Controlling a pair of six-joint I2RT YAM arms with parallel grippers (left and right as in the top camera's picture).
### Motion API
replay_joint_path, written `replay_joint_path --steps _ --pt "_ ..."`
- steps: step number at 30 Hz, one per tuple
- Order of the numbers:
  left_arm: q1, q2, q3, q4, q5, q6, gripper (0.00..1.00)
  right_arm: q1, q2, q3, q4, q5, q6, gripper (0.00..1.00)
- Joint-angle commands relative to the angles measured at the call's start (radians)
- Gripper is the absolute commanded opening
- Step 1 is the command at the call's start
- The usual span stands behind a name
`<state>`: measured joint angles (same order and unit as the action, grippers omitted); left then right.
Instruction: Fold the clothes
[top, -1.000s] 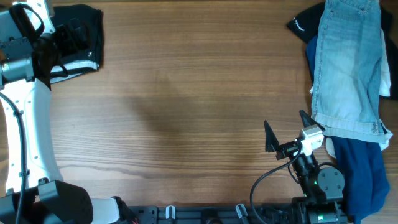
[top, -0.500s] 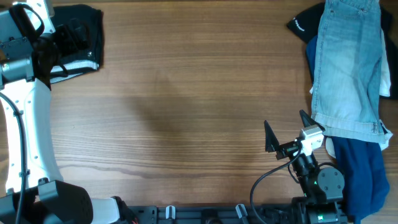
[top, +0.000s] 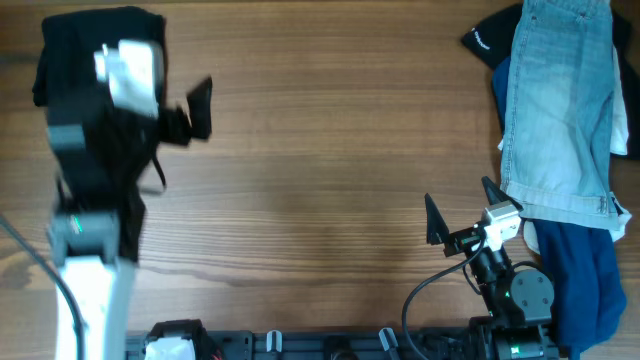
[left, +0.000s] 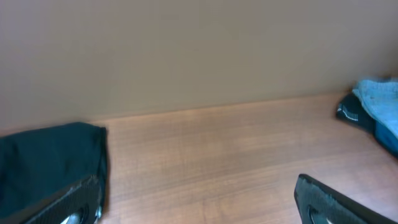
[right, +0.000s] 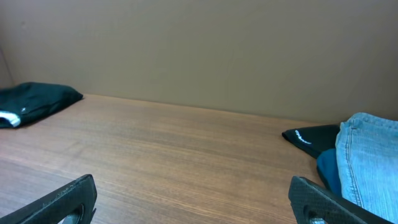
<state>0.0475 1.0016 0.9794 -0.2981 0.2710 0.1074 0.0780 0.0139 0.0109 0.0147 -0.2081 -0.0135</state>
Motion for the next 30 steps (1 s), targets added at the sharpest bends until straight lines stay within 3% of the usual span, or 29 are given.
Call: replay_joint_path --steps 1,6,16,24,30 --pt "0.011 -0.242 -0.31 0.145 0.012 -0.045 1.0 0.004 -0.01 -0.006 0.003 0.005 -0.01 1.0" --pt "0.063 -0.593 -0.668 0.237 0.009 -0.125 1.0 0.004 -0.01 -0.006 0.003 0.005 -0.01 1.0" --pt "0.098 -0.925 -0.904 0.242 0.009 -0.124 1.0 0.004 -0.01 -0.006 0.003 0.006 -0.011 1.0" --pt "0.101 -0.999 -0.974 0.296 -0.012 -0.123 1.0 0.004 -0.01 -0.006 0.003 0.005 -0.011 1.0" --pt "0.101 -0.999 -0.974 0.241 -0.015 -0.124 1.0 0.004 -0.01 -0.006 0.003 0.006 -0.011 1.0"
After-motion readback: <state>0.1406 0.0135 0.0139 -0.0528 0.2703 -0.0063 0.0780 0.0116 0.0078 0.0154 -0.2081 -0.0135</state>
